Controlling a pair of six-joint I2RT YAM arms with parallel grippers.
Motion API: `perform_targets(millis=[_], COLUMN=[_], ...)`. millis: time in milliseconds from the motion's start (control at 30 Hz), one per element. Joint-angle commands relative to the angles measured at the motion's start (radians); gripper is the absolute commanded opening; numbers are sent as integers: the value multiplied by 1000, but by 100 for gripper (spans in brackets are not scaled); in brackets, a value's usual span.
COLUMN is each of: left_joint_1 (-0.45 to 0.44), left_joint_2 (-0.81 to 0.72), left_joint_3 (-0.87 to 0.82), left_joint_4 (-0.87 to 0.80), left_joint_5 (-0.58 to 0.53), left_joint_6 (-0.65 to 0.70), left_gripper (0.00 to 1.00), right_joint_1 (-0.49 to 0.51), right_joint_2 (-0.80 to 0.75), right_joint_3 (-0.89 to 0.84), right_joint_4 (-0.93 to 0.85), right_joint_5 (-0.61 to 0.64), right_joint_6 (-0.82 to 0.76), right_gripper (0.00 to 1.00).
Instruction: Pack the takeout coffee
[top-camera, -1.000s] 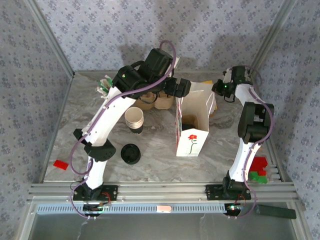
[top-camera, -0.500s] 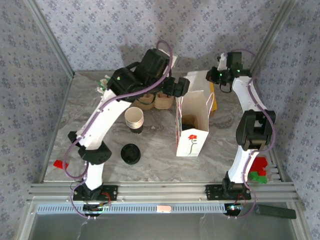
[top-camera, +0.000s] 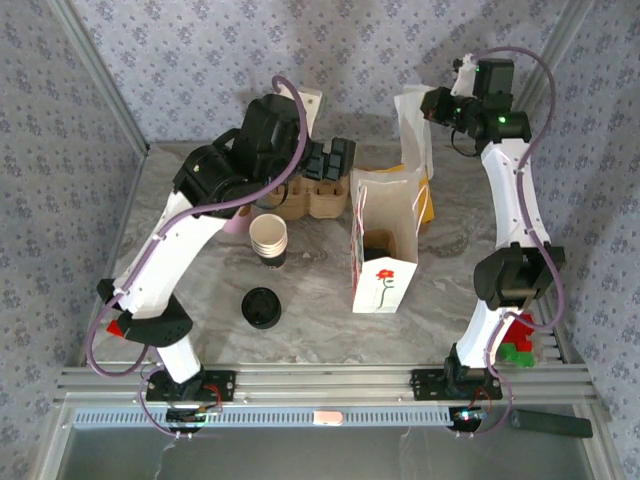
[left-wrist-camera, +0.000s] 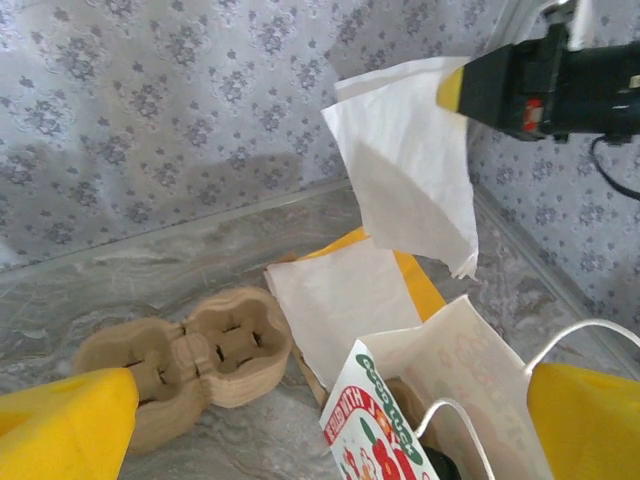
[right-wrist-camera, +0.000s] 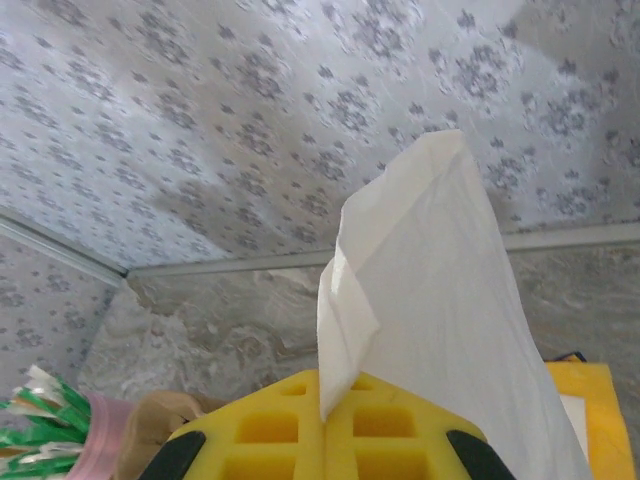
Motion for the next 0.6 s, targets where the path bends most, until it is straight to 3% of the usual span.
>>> perform_targets(millis=[0,267,433,567], left_joint_1=[-8,1,18,53], left_joint_2=[-34,-16,-2,6], left_joint_3=[-26,-21,-3,-8], left_joint_4=[76,102,99,95], left_joint_5=[-63,-136,-138,-127], left_joint_6=[22,46,33,4], left_gripper=[100,100,100,100], right_joint_1=[3,-6,-17,-5], right_joint_2=[-43,-40,-42,-27], right_joint_3=[74,146,143,186], right_joint_4=[-28,23,142,167], right_joint_5=[-29,-93,-141,-187], right_joint_6=[29,125,258,278], right_gripper=[0,0,0,0])
